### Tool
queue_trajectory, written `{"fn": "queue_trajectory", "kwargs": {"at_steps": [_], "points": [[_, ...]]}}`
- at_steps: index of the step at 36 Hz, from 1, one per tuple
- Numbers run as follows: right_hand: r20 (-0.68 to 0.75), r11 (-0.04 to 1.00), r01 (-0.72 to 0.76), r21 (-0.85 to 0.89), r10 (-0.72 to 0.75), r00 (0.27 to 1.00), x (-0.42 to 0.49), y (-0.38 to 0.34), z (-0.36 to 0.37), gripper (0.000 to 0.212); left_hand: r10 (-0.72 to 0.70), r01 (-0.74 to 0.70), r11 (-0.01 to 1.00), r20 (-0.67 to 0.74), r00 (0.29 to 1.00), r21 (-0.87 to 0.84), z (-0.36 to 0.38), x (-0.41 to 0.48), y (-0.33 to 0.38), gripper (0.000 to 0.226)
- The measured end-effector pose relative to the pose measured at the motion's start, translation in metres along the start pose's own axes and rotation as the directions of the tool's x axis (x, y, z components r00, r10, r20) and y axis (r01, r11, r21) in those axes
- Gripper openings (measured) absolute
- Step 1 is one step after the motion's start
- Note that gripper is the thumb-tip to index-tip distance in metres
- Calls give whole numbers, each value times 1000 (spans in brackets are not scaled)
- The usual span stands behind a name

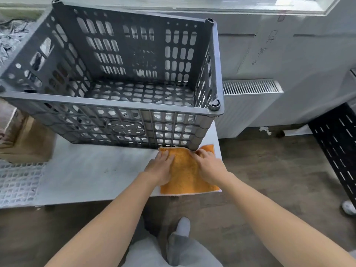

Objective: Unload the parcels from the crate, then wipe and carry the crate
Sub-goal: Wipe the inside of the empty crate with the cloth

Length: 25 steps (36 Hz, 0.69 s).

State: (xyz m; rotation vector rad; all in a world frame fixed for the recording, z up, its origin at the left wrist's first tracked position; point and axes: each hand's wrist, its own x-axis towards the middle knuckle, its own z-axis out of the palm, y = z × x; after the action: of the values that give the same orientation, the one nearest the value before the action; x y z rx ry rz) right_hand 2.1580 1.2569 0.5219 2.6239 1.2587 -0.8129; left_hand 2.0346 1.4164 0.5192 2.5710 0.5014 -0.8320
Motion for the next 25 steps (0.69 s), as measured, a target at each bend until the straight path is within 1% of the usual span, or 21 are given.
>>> {"fn": "queue_trajectory", "kwargs": {"at_steps": [3, 10, 14, 17, 19, 22, 25], "points": [[4, 999, 4, -36, -4, 1000, 4, 6, -2, 62, -20, 21, 1000, -11, 1000, 16, 3, 6, 6, 77], [-2, 1000, 7, -19, -7, 1000, 18, 8, -8, 66, -48, 47, 997, 17, 999, 64, -2, 13, 19, 74], [-14, 996, 16, -92, -18, 1000, 11, 13, -6, 59, -64, 65, 986, -16, 998, 155, -2, 6, 22, 66], [-14, 998, 14, -65, -15, 1000, 6, 17, 0, 57, -59, 66, 978, -42, 997, 198, -2, 1, 25, 53], [-41, 999, -15, -38, 13, 999, 5, 19, 0, 53, -52, 63, 973, -52, 997, 223, -3, 0, 26, 48], [-77, 997, -70, -32, 67, 995, 3, 24, 0, 49, -37, 54, 966, -69, 997, 254, -3, 1, 24, 52], [-41, 995, -74, -60, 72, 997, -1, 28, 4, 55, 1, 20, 974, -91, 996, 226, 1, 4, 21, 69]]}}
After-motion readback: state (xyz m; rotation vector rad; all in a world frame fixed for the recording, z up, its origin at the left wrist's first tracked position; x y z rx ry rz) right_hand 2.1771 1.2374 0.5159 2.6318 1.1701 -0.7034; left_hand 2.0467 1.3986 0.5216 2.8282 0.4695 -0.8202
